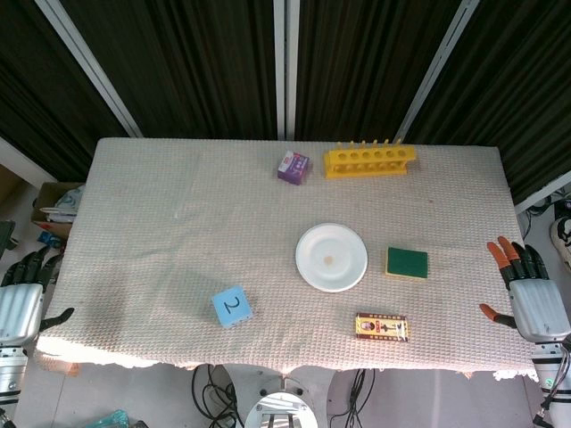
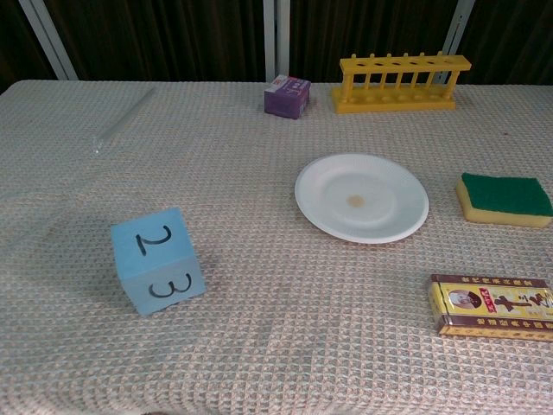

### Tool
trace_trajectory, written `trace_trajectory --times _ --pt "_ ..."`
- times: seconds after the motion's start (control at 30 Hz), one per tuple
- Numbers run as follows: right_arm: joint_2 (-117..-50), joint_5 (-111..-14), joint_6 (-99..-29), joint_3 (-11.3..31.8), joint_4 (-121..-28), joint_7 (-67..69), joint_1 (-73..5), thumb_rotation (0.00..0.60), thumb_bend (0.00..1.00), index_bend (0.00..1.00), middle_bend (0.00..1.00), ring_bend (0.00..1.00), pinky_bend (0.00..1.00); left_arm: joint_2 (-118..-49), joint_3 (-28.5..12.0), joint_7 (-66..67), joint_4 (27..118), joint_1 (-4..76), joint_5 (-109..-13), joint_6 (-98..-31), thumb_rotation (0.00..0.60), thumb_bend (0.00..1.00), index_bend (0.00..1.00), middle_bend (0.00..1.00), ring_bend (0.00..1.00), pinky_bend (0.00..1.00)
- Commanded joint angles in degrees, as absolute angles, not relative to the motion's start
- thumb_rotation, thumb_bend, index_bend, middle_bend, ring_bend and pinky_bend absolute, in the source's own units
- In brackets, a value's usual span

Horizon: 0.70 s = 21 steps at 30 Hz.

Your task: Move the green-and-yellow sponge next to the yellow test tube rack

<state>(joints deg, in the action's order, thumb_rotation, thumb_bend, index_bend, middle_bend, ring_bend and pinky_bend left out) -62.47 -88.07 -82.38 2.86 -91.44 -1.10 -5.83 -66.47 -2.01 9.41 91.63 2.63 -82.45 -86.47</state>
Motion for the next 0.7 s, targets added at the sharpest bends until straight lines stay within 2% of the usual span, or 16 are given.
trace_trajectory --times 0.03,0.33,0.57,0.7 --pt "-62.35 -87.91 -81.30 2.65 -91.83 -1.09 -6.41 0.600 0.00 0.00 0.00 0.00 0.00 -67.13 -1.87 9.61 91.19 2.51 -83.17 -87.01 0.600 0.00 0.15 0.07 0.08 0.16" --pt "-62.09 -86.54 -79.34 2.74 -95.00 -4.66 -7.32 0.600 0.00 0.00 0.00 0.00 0.00 -66.33 -2.04 9.62 91.80 2.47 -83.88 -87.55 0.600 0.00 0.15 0.07 0.08 0.16" --pt "-63.72 -79.35 -66.45 4.18 -96.67 -11.28 -13.90 0.600 0.00 0.00 0.00 0.00 0.00 -66.56 -1.42 8.69 92.16 2.58 -84.96 -87.07 0.600 0.00 0.15 0.07 0.08 0.16" --pt "-66.48 -72.36 -58.81 6.64 -95.04 -12.25 -18.60 0.600 0.05 0.00 0.03 0.00 0.00 -66.06 -0.93 7.98 92.43 2.45 -84.33 -85.99 0.600 0.00 0.15 0.07 0.08 0.16"
